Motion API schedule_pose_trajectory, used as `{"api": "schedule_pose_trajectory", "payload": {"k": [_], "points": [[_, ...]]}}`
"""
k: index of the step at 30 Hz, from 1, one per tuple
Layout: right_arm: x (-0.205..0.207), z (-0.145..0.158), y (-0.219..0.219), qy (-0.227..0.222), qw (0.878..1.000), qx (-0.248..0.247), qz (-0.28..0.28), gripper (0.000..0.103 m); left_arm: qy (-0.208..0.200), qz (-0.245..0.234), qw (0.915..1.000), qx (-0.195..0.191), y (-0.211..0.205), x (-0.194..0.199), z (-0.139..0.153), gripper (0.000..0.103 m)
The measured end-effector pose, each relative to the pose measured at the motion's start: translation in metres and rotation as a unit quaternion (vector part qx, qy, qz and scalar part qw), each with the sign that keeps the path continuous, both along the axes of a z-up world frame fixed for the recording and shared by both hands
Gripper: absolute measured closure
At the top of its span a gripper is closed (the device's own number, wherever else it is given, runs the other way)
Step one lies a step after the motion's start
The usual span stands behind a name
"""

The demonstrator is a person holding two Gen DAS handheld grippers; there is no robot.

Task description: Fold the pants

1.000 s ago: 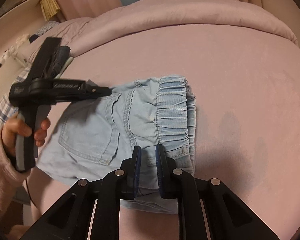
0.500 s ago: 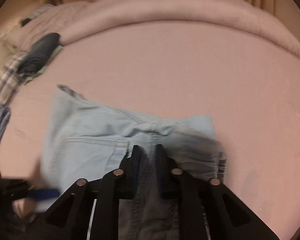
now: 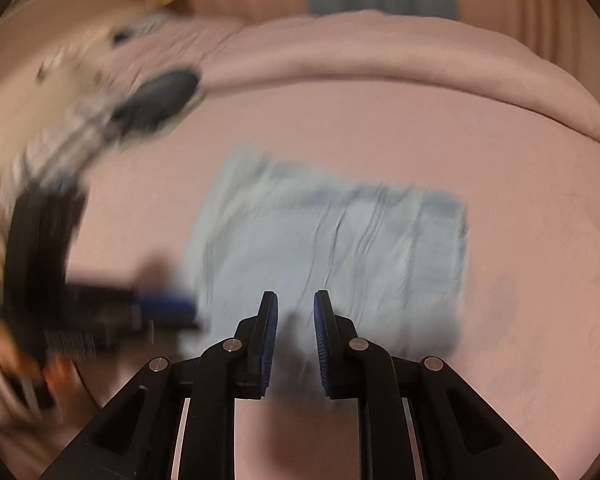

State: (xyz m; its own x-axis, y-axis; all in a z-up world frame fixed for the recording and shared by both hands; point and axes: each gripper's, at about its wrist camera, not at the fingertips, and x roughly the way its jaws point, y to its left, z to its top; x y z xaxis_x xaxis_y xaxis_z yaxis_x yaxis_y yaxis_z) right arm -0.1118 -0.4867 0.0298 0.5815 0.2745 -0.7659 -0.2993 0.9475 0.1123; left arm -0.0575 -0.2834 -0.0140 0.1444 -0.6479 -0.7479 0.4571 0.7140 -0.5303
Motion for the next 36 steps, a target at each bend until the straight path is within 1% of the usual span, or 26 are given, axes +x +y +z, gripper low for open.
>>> {"api": "schedule_pose_trajectory", "payload": {"k": [1,2,3,5,6,7,8,9,11,12,13,15,16,17,18,20,22,24,26,27,28,30,32,35,36], "points": [[-0.006,-0.01,0.001,-0.003,1.0,-0.009,0.002,0.086,0.004,-0.001,1.0,0.001,-0.001,0.002,0.0,0.072],[-0.012,-0.014,-0.002,-0.019,1.0,0.0,-0.002,0.086,0.007,0.0,1.0,0.0,-0.002,0.006,0.001,0.072],[-0.014,-0.015,-0.007,-0.022,1.0,0.014,-0.009,0.086,0.012,0.001,0.9999,-0.001,-0.002,0.008,0.004,0.072],[-0.012,-0.013,-0.017,-0.007,0.999,0.042,-0.021,0.086,0.01,0.005,0.9999,0.008,-0.003,0.016,0.012,0.071],[-0.01,-0.013,-0.021,-0.002,0.998,0.051,-0.023,0.085,-0.002,0.01,0.9998,0.02,-0.005,0.023,0.018,0.071],[-0.009,-0.014,-0.022,0.0,0.999,0.051,-0.021,0.085,-0.012,0.013,0.9996,0.022,-0.007,0.029,0.023,0.071],[-0.011,-0.015,-0.021,-0.002,0.999,0.045,-0.018,0.084,-0.024,0.019,0.9994,0.015,-0.008,0.04,0.03,0.07],[-0.013,-0.015,-0.02,-0.005,0.999,0.039,-0.016,0.084,-0.029,0.026,0.9992,0.012,-0.01,0.049,0.033,0.068],[-0.014,-0.016,-0.017,-0.012,0.999,0.031,-0.016,0.084,-0.029,0.051,0.9982,0.008,-0.012,0.075,0.036,0.068],[-0.006,-0.013,-0.002,-0.012,0.999,0.033,-0.019,0.084,-0.031,0.059,0.9978,0.007,-0.014,0.087,0.035,0.068],[-0.007,-0.013,-0.003,-0.012,0.999,0.038,-0.021,0.084,-0.034,0.069,0.997,0.009,-0.016,0.099,0.033,0.068],[-0.009,-0.013,-0.009,-0.011,0.998,0.052,-0.025,0.084,-0.025,0.082,0.9963,0.014,-0.021,0.124,0.023,0.068],[-0.009,-0.014,-0.01,-0.011,0.998,0.058,-0.026,0.084,-0.006,0.083,0.9965,0.014,-0.024,0.133,0.014,0.069],[-0.009,-0.014,-0.012,-0.01,0.998,0.063,-0.027,0.084,0.024,0.084,0.9961,0.008,-0.027,0.142,0.003,0.07],[-0.009,-0.015,-0.013,-0.009,0.997,0.066,-0.026,0.084,0.042,0.091,0.995,-0.001,-0.027,0.148,-0.005,0.073],[-0.008,-0.015,-0.016,-0.008,0.997,0.067,-0.027,0.084,0.045,0.099,0.994,-0.013,-0.025,0.151,-0.004,0.073],[-0.007,-0.016,-0.018,-0.007,0.997,0.066,-0.025,0.084,0.043,0.097,0.9943,-0.013,-0.022,0.148,0.002,0.073],[-0.007,-0.017,-0.019,-0.007,0.997,0.066,-0.025,0.084,0.036,0.092,0.995,-0.01,-0.019,0.134,0.013,0.072],[-0.007,-0.017,-0.02,-0.007,0.997,0.066,-0.027,0.084,0.033,0.083,0.9959,-0.017,-0.014,0.116,0.024,0.068],[-0.007,-0.016,-0.02,-0.008,0.997,0.065,-0.028,0.084,0.03,0.076,0.9964,-0.023,-0.01,0.104,0.025,0.065],[-0.007,-0.015,-0.02,-0.008,0.997,0.065,-0.029,0.084,0.03,0.066,0.9971,-0.022,-0.008,0.093,0.023,0.065],[-0.006,-0.016,-0.019,-0.007,0.997,0.064,-0.03,0.084,0.031,0.049,0.9983,-0.006,-0.004,0.065,0.013,0.065],[-0.006,-0.016,-0.019,-0.005,0.998,0.063,-0.03,0.084,0.029,0.052,0.998,-0.02,0.005,0.044,0.007,0.065],[-0.007,-0.016,-0.02,-0.006,0.997,0.065,-0.032,0.084,0.035,0.064,0.9964,-0.042,0.019,0.017,0.009,0.065],[-0.007,-0.016,-0.02,-0.007,0.997,0.066,-0.033,0.084,0.033,0.065,0.9964,-0.043,0.022,0.009,0.011,0.065]]}}
